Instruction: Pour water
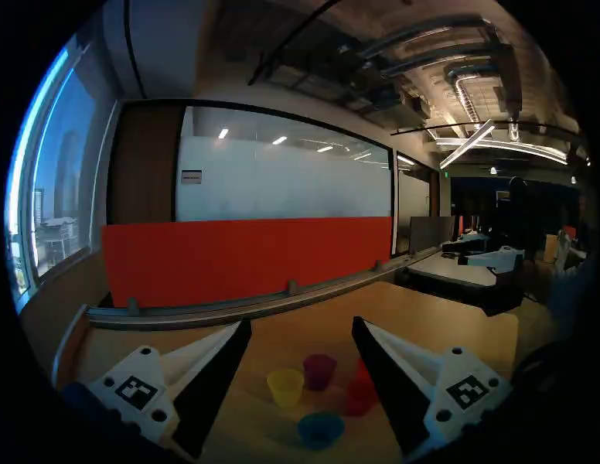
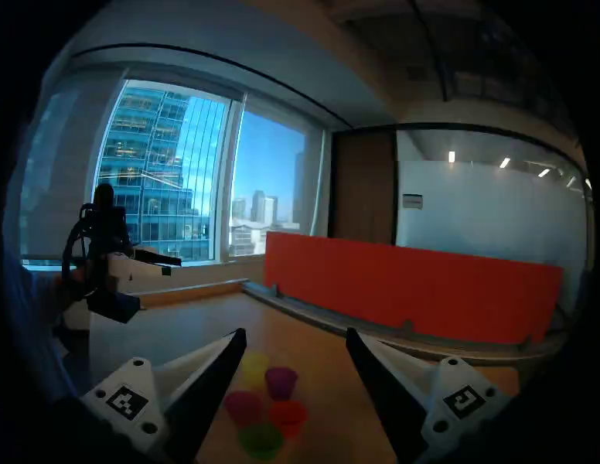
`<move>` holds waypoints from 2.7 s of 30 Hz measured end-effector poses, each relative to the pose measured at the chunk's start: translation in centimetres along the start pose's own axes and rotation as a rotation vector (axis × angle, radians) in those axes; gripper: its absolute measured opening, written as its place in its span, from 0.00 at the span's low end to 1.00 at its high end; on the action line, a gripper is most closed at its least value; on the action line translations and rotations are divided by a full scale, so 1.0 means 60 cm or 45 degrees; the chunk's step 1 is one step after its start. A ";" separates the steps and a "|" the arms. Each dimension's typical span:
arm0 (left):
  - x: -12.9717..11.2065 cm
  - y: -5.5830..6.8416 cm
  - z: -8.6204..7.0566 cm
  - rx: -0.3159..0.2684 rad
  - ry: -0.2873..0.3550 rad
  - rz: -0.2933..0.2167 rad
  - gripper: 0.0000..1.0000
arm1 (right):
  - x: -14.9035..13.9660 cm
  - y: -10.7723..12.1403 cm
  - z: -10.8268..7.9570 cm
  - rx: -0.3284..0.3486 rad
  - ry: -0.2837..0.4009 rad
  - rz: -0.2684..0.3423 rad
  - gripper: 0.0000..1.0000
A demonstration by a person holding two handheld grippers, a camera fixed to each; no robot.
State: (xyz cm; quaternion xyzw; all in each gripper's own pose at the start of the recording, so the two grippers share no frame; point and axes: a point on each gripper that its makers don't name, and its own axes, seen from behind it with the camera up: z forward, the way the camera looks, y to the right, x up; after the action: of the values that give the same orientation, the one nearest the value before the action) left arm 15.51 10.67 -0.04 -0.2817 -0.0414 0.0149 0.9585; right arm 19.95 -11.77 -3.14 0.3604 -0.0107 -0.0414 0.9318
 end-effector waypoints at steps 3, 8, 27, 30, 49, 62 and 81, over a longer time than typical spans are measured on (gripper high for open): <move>-0.011 -0.002 0.001 -0.008 -0.022 0.002 0.97 | -0.008 -0.005 0.001 0.025 -0.019 -0.004 1.00; -0.034 -0.005 0.002 -0.019 -0.061 0.015 0.97 | -0.031 -0.013 0.002 0.070 -0.068 0.006 1.00; -0.142 0.020 0.015 -0.136 -0.221 0.037 0.97 | -0.127 -0.037 0.013 0.197 -0.243 -0.014 1.00; -0.158 0.023 0.020 -0.159 -0.248 0.040 0.97 | -0.146 -0.042 0.014 0.220 -0.272 -0.021 1.00; -0.298 0.038 0.027 -0.236 -0.461 0.108 0.97 | -0.286 -0.051 0.024 0.285 -0.461 -0.052 1.00; -0.375 0.036 0.022 -0.255 -0.577 0.120 0.97 | -0.370 -0.062 0.034 0.323 -0.567 -0.086 1.00; -0.456 0.039 0.035 -0.301 -0.696 0.102 0.97 | -0.446 -0.066 0.043 0.331 -0.661 -0.091 1.00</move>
State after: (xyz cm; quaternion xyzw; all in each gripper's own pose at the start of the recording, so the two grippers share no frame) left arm -11.93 12.33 -1.49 -0.3783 -0.2880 0.1231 0.8711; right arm -7.11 -14.15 -3.64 0.4542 -0.2413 -0.1635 0.8419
